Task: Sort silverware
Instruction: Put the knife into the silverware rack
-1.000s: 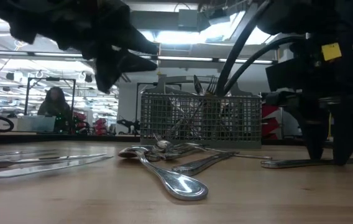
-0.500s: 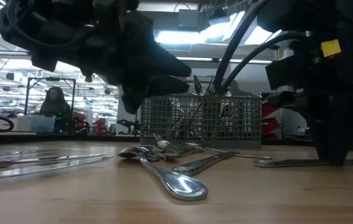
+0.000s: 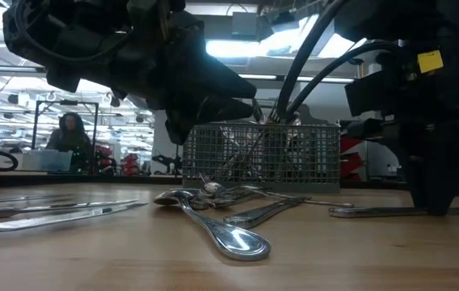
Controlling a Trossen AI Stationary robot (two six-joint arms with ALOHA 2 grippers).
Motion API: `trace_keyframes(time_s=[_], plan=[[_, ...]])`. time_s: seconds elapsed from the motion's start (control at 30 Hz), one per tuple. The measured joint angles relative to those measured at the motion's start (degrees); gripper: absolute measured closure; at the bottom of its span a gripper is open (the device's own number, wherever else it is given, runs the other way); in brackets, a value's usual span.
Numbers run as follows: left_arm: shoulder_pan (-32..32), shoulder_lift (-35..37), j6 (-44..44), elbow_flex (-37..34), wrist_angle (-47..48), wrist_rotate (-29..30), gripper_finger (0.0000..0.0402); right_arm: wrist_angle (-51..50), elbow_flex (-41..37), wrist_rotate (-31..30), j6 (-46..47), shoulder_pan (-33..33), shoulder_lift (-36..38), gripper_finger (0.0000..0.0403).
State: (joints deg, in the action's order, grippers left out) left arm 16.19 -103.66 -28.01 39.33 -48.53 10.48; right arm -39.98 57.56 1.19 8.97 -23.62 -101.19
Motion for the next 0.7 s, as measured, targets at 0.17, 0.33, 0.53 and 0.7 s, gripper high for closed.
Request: trace_keyframes(time_s=[0.17,0.33,0.53,0.7], plan=[[0.00,0.02,-0.02,0.00,-0.02,0.02,0.0276,-1.04,0.77,0.02,-0.02,0.00,-0.16,0.0358],[0.00,0.04,-0.02,0.00,0.00,0.02,0.0276,-2.29,3.73,0.39,-0.26,-0.04,-0.33,0.0358],[0.00,0.04,-0.04,0.00,0.09,0.02,0.0276,-4.91,6.01,0.18,-0.28,-0.04,-0.31,0.0358],[0.00,0.04,0.26,0.00,0.09,0.04,0.0276,-10.11,7.70,-0.11,-0.34,-0.02,-0.22,0.0358]])
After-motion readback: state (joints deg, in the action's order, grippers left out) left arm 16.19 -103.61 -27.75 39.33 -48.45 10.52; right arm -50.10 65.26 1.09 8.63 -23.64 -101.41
